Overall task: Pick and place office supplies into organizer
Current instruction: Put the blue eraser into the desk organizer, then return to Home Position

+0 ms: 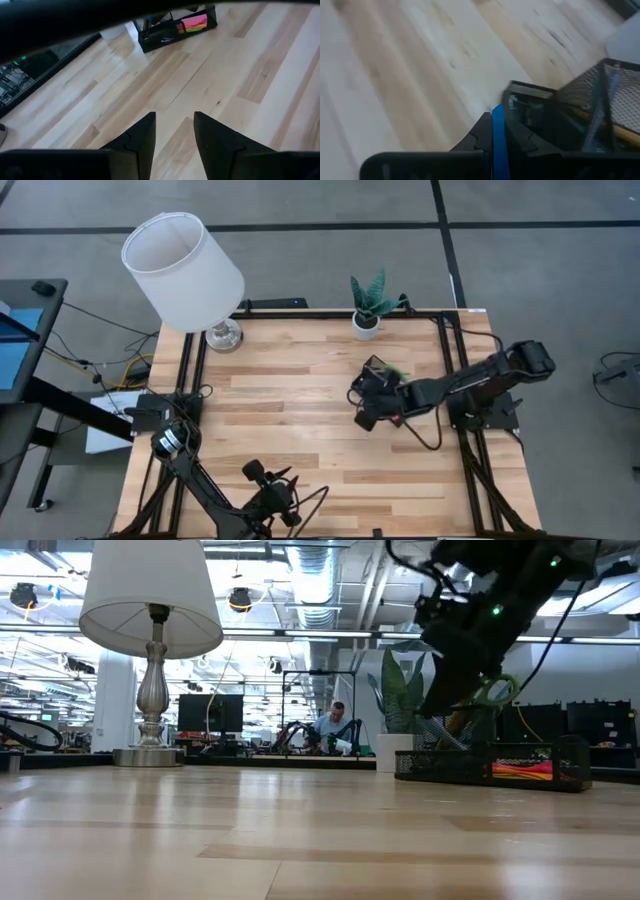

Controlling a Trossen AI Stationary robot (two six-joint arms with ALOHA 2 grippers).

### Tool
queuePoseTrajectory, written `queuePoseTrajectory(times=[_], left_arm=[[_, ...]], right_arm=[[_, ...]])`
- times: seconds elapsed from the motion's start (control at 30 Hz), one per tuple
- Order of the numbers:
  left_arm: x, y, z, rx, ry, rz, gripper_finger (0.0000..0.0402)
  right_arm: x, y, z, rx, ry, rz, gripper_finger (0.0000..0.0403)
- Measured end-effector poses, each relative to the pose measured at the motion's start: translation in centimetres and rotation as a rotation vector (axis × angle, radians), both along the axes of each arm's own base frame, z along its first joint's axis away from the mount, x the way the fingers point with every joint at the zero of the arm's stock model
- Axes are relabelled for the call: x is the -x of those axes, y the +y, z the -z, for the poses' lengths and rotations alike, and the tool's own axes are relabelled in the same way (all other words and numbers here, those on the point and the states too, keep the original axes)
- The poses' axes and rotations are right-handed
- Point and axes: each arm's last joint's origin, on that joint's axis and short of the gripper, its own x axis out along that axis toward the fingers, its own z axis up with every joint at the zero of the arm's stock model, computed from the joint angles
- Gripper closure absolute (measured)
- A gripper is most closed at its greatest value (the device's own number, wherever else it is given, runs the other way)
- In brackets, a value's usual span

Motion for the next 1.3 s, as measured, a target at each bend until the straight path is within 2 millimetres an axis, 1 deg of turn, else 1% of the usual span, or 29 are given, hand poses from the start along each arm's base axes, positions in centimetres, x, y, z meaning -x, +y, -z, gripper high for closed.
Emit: queuePoseTrajectory(times=[0.23, 0.57, 0.77, 0.93, 1.13, 1.2, 1.3], left_arm=[[0.2, -0.2, 0.0, 0.005, -0.001, 0.003, 0.0276], [0.2, -0.2, 0.0, -0.005, 0.01, 0.01, 0.0276], [0.2, -0.2, 0.0, -0.005, 0.012, 0.011, 0.0276], [0.2, -0.2, 0.0, -0.006, 0.015, 0.012, 0.0276], [0.2, -0.2, 0.0, -0.017, 0.029, 0.021, 0.0276], [0.1, -0.1, 0.0, -0.019, 0.031, 0.021, 0.0276], [0.2, -0.1, -0.1, -0.018, 0.031, 0.023, 0.0276]], right_arm=[[0.3, -1.6, 0.4, -0.034, 0.078, 0.035, 0.0386], [0.3, -1.9, 0.4, -0.031, 0.083, 0.038, 0.0321], [0.3, -2.6, 0.4, 0.009, 0.08, 0.077, 0.0293], [0.1, -2.6, 0.2, 0.04, 0.056, 0.094, 0.029], [-0.2, -2.4, 0.1, 0.053, 0.031, 0.053, 0.029], [-0.6, -2.3, -0.1, 0.033, -0.013, 0.046, 0.029], [-1.2, -1.8, -0.7, -0.068, -0.045, -0.024, 0.029]])
